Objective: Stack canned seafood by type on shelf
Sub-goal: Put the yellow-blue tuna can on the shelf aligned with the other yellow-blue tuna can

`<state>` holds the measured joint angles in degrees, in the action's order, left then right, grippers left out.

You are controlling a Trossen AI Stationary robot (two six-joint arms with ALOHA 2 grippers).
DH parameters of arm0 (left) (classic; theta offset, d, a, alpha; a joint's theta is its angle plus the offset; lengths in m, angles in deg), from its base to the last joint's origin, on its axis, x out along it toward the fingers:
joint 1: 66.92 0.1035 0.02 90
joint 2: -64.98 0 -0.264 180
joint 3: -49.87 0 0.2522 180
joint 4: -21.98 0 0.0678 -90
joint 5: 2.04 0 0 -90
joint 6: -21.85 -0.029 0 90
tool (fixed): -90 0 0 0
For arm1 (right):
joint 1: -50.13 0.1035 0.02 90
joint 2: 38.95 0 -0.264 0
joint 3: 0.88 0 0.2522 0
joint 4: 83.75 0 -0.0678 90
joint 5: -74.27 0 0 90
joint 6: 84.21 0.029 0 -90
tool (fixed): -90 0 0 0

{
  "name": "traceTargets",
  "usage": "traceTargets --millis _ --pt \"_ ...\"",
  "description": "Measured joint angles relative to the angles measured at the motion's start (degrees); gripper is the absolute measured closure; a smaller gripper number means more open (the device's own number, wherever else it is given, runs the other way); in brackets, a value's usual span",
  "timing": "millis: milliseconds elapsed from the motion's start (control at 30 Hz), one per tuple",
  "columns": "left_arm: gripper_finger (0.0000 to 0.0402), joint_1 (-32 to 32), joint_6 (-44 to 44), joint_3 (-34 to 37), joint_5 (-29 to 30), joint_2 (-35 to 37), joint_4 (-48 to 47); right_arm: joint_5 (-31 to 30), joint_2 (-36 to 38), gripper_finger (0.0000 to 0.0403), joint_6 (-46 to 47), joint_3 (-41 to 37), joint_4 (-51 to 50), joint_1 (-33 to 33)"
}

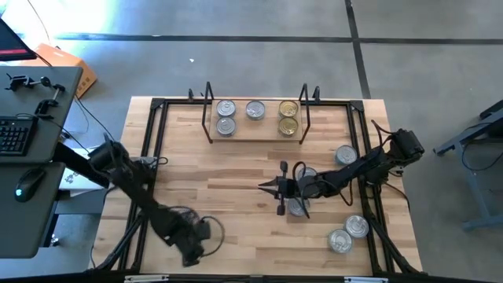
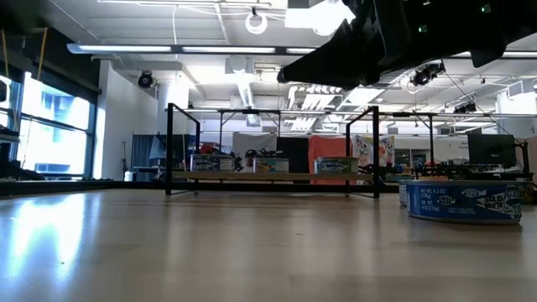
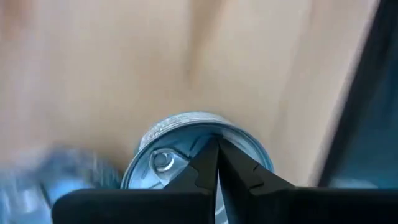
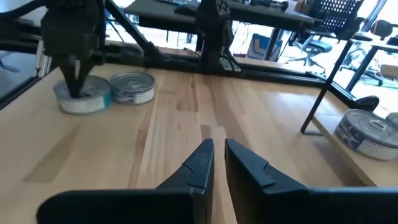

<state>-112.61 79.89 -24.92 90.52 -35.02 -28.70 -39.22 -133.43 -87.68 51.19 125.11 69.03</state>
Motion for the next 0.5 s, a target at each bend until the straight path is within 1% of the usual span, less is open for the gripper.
traceTargets --millis 67,200,367,433,500 --pt "0.0398 2.6 -7.9 0.1 4.0 -0.1 2.6 0.0 0.0 0.0373 0.2 0.0 -0.1 0.0" --pt "0.0401 9.1 -26.0 0.3 9.6 -0.6 10.0 0.0 0.0 0.0373 2.2 0.0 -0.2 0.1" --pt "0.0401 16.6 -53.1 0.3 14.5 -0.5 19.1 -1.0 0.0 0.0373 4.8 0.0 1.9 2.8" --pt "0.0401 19.1 -59.4 0.3 14.9 0.2 21.0 -4.1 0.0 0.0373 5.0 0.0 3.8 5.1" --pt "0.0401 20.6 -62.4 0.3 15.4 1.6 19.9 -8.0 0.0 0.0373 5.0 0.0 5.0 7.5"
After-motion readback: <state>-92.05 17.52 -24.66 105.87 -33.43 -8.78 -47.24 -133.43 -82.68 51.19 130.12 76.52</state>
